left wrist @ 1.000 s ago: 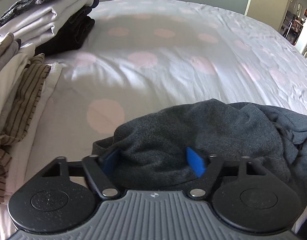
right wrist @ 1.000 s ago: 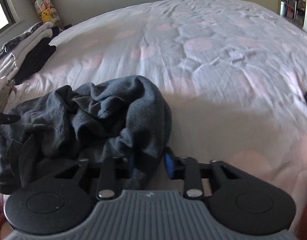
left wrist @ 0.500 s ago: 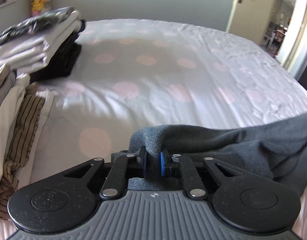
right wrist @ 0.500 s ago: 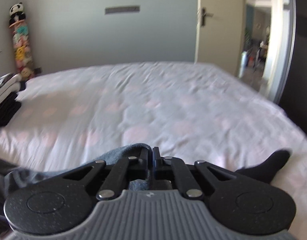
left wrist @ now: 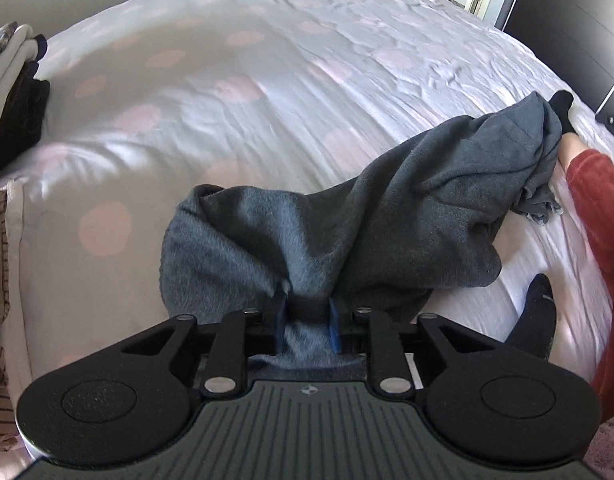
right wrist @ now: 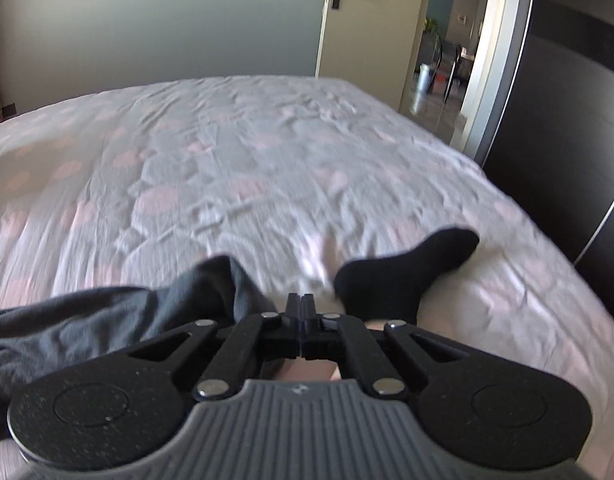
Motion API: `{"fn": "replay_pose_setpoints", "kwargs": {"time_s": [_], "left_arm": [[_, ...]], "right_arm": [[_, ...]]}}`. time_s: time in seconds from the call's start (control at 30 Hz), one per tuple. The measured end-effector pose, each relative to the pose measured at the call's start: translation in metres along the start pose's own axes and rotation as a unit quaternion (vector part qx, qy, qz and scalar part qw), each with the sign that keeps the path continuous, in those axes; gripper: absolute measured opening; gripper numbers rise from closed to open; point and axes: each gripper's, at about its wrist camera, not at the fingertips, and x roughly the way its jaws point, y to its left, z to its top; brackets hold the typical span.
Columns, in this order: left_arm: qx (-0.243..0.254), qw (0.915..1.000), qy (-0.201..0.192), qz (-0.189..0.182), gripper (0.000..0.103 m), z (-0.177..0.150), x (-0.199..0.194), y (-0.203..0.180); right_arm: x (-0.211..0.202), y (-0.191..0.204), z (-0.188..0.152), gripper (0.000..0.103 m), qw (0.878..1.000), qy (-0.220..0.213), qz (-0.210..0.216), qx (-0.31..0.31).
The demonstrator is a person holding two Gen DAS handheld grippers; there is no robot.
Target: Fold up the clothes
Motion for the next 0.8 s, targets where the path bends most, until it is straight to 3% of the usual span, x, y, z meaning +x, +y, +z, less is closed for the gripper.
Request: {"fn": "replay_pose_setpoints", "kwargs": {"time_s": [0.13,0.3,0.4,0.47,0.5,0.6,0.7,0.77,0.8], "left_arm": [[-0.003,0.9995,-0.030,0.008,0.055,0.006,-0.022,0.014],[-0.005,0.9966,-0.049,0.066,0.063,0.030,-0.021,0.038],[-0.031,0.9968,-0.031,0.067,0.066,0.042,0.003,0.060],[-0.055,0.9973,-0.010,0.047,0.066,0.044,0.025,0.073],[-0.065,0.9971,-0.002,0.040,0.066,0.044,0.034,0.077],[-0.086,0.9959,0.009,0.025,0.066,0.044,0.058,0.080],[-0.104,0.9944,0.003,0.017,0.045,0.042,0.072,0.078],[-0.110,0.9938,-0.005,0.018,0.026,0.044,0.074,0.077],[-0.111,0.9936,-0.009,0.021,0.022,0.045,0.073,0.077]], "right_arm": [[0.000,0.008,-0.019,0.005,1.000,0.009,0.027,0.006],[0.004,0.026,-0.036,0.007,0.998,0.015,0.066,0.009],[0.010,0.036,-0.040,0.009,0.996,0.020,0.083,0.009],[0.013,0.037,-0.040,0.033,0.996,0.020,0.085,0.016],[0.015,0.036,-0.039,0.038,0.996,0.020,0.085,0.020],[0.019,0.032,-0.038,0.040,0.996,0.026,0.082,0.030],[0.025,0.027,-0.038,0.040,0.995,0.037,0.082,0.044],[0.032,0.024,-0.037,0.040,0.994,0.043,0.083,0.057],[0.037,0.022,-0.036,0.040,0.994,0.044,0.082,0.065]]}}
